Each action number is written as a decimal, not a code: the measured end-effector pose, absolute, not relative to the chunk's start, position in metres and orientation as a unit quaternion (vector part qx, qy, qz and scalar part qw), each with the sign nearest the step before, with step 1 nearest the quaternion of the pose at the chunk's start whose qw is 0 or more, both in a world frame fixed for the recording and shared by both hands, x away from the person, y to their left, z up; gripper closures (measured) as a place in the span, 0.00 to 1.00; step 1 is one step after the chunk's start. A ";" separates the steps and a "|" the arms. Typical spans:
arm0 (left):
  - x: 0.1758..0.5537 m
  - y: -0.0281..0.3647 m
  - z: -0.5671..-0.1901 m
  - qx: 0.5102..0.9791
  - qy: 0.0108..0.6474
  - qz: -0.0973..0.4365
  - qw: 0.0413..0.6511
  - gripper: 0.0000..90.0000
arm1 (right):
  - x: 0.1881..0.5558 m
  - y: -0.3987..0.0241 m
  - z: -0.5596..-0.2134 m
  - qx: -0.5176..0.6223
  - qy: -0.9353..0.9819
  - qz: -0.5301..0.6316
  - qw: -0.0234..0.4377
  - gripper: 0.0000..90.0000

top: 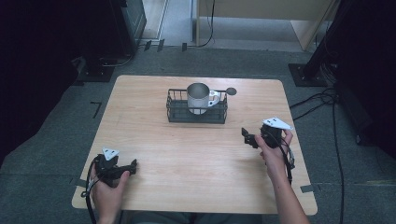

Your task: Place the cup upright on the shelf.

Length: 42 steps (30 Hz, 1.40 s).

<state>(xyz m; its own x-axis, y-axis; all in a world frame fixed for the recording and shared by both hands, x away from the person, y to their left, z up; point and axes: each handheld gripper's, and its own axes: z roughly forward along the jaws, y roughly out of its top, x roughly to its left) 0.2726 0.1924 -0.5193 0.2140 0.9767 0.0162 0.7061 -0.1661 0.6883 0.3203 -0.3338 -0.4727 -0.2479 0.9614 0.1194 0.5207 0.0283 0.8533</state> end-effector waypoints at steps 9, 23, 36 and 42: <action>0.273 0.192 -0.519 0.726 0.580 0.238 0.284 0.00 | 0.297 -0.358 -0.484 0.569 0.662 0.411 0.260 0.00; 0.272 0.191 -0.519 0.725 0.581 0.239 0.284 0.00 | 0.261 -0.391 -0.503 0.597 0.651 0.391 0.257 0.00; 0.272 0.191 -0.519 0.725 0.580 0.238 0.283 0.00 | 0.230 -0.411 -0.522 0.610 0.661 0.358 0.251 0.00; 0.272 0.191 -0.519 0.725 0.581 0.238 0.283 0.00 | 0.218 -0.417 -0.527 0.619 0.664 0.336 0.251 0.00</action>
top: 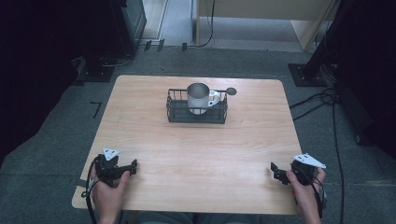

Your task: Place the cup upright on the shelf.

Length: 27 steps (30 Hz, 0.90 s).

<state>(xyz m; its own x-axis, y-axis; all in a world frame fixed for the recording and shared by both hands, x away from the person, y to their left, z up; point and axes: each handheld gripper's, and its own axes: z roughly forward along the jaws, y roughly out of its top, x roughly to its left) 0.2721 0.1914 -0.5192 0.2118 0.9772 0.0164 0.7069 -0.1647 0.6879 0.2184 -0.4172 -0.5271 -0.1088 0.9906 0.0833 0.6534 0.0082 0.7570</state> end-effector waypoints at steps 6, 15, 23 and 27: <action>0.272 0.191 -0.519 0.725 0.581 0.238 0.283 0.00 | 0.210 -0.418 -0.529 0.615 0.684 0.295 0.256 0.00; 0.272 0.191 -0.519 0.725 0.581 0.239 0.283 0.00 | 0.199 -0.423 -0.530 0.625 0.678 0.296 0.250 0.00; 0.272 0.191 -0.519 0.723 0.583 0.239 0.283 0.00 | 0.199 -0.423 -0.530 0.625 0.678 0.296 0.250 0.00; 0.272 0.191 -0.519 0.722 0.584 0.239 0.283 0.00 | 0.199 -0.423 -0.530 0.625 0.677 0.296 0.250 0.00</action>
